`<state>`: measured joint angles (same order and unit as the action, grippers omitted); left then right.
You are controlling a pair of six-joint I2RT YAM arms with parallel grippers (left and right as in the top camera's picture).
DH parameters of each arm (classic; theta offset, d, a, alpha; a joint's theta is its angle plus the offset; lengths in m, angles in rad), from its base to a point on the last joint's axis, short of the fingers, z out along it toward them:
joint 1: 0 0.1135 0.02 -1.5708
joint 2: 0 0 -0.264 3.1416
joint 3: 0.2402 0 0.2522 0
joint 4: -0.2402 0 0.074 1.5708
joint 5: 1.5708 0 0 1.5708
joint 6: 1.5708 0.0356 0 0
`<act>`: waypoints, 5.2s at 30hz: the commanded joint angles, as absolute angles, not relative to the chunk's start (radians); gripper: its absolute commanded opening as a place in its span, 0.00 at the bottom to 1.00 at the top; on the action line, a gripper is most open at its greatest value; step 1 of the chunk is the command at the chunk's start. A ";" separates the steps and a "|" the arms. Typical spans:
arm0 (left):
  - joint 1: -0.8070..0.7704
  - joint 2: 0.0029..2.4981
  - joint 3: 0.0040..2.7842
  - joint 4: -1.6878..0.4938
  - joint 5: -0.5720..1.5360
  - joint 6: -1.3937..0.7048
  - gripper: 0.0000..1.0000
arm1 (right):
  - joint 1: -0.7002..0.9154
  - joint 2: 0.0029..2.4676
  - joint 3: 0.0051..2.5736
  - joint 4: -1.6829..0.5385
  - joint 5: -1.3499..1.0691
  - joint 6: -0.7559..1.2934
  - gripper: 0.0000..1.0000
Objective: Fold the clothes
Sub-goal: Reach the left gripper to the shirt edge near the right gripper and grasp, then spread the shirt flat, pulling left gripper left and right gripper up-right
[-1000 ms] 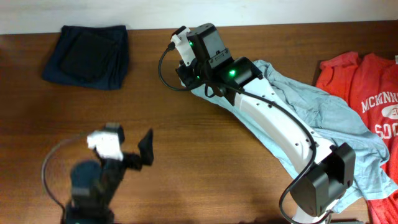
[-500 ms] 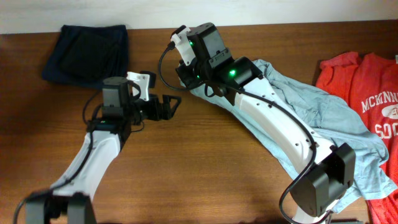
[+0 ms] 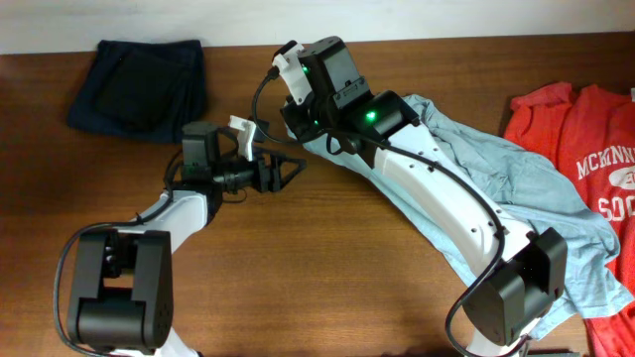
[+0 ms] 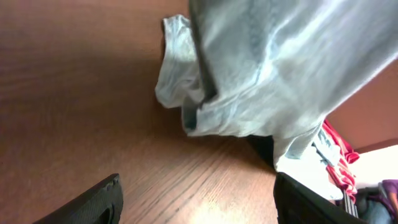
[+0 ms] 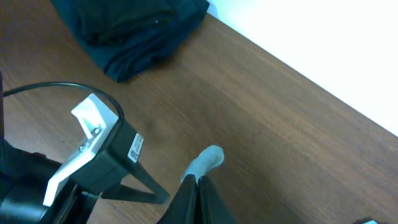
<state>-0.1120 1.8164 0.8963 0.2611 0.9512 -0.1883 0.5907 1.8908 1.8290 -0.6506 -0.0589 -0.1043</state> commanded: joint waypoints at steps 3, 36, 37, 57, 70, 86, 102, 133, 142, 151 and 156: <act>-0.144 1.837 0.914 0.348 0.999 -0.189 0.77 | 0.593 1.892 1.851 -0.646 -0.075 -0.092 0.04; -0.203 1.904 0.914 0.562 0.836 -0.291 0.65 | 0.593 1.878 1.851 -0.628 -0.075 -0.092 0.04; -0.203 1.904 0.914 0.578 0.853 -0.304 0.65 | 0.593 1.878 1.851 -0.628 -0.075 -0.092 0.04; -0.200 1.903 0.915 0.601 1.106 -0.462 0.01 | 0.594 1.878 1.851 -0.628 -0.076 -0.092 0.04; -0.073 1.883 0.914 0.266 1.022 -0.477 0.01 | 0.595 1.878 1.851 -0.623 -0.075 -0.092 0.04; -0.045 1.584 0.914 -0.338 0.565 -0.319 0.00 | 0.596 1.967 1.851 -0.570 -0.245 -0.057 0.04; -0.045 1.567 0.914 -0.631 0.224 -0.320 0.01 | 0.702 2.219 1.851 -0.384 -0.434 -0.043 0.04; -0.046 1.468 1.007 -0.521 0.186 -0.184 0.61 | 0.484 2.014 1.893 -0.626 -0.433 -0.043 0.90; -0.065 1.619 1.007 -0.305 0.293 -0.184 0.01 | 0.178 1.998 1.890 -0.984 -0.384 -0.056 0.81; -0.201 1.767 1.007 -0.196 0.303 -0.158 0.02 | -0.036 2.002 1.878 -1.165 -0.276 -0.100 0.79; -0.252 1.776 1.007 -0.138 0.204 -0.103 0.02 | -0.054 2.003 1.829 -1.167 -0.276 -0.101 0.78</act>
